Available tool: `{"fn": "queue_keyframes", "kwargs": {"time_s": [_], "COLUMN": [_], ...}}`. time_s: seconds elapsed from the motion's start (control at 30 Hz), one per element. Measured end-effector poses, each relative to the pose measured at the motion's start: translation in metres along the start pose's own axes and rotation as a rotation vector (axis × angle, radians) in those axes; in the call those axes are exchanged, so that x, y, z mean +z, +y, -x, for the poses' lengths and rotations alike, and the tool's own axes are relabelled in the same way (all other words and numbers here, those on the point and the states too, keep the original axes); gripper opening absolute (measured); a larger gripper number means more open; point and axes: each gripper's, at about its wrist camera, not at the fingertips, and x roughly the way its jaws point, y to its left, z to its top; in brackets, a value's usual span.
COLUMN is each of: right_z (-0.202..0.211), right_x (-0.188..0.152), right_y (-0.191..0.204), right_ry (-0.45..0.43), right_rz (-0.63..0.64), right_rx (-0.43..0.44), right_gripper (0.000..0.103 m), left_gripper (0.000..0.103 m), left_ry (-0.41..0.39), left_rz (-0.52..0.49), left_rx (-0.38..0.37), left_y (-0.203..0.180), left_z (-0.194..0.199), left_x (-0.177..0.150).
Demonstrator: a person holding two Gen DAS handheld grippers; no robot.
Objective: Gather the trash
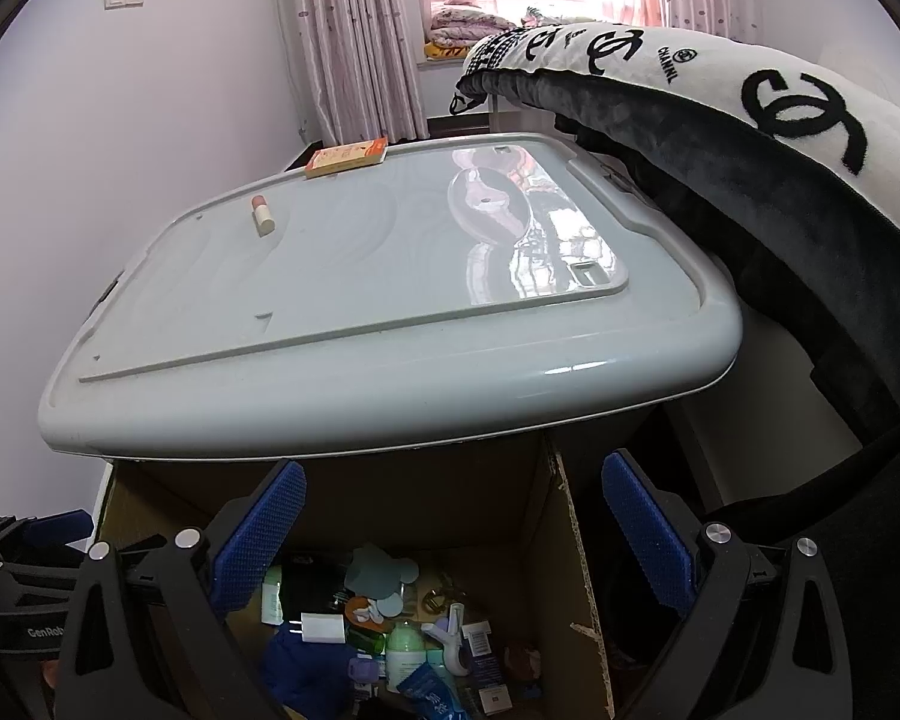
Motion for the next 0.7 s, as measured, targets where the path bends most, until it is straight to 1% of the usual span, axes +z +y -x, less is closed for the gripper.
{"fn": "queue_keyframes", "kwargs": {"time_s": [0.1, 0.2, 0.3, 0.4, 0.57, 0.7], "right_z": [0.0003, 0.0016, 0.0028, 0.0037, 0.0044, 0.0035], "right_x": [0.0003, 0.0004, 0.0008, 0.0006, 0.0001, 0.0008], "right_y": [0.0008, -0.0004, -0.0007, 0.0005, 0.0008, -0.0001], "right_ry": [-0.002, -0.006, -0.013, -0.017, -0.018, -0.015], "right_rz": [-0.002, -0.007, -0.011, -0.009, -0.004, -0.005], "right_rx": [-0.003, -0.005, -0.008, -0.005, -0.003, -0.001], "right_gripper": [0.098, 0.098, 0.098, 0.098, 0.098, 0.098], "left_gripper": [0.096, 0.096, 0.096, 0.096, 0.096, 0.096], "left_ry": [0.008, 0.010, 0.030, 0.044, 0.014, 0.008], "left_rz": [-0.013, 0.005, 0.030, 0.024, 0.014, 0.022], "left_rx": [0.007, 0.008, -0.012, -0.002, 0.018, 0.030], "left_y": [-0.0030, -0.0005, 0.0032, 0.0019, -0.0008, 0.0005], "left_z": [-0.0010, -0.0008, -0.0030, -0.0064, -0.0021, -0.0018], "left_x": [-0.0002, 0.0005, 0.0008, -0.0005, -0.0006, 0.0003]}}
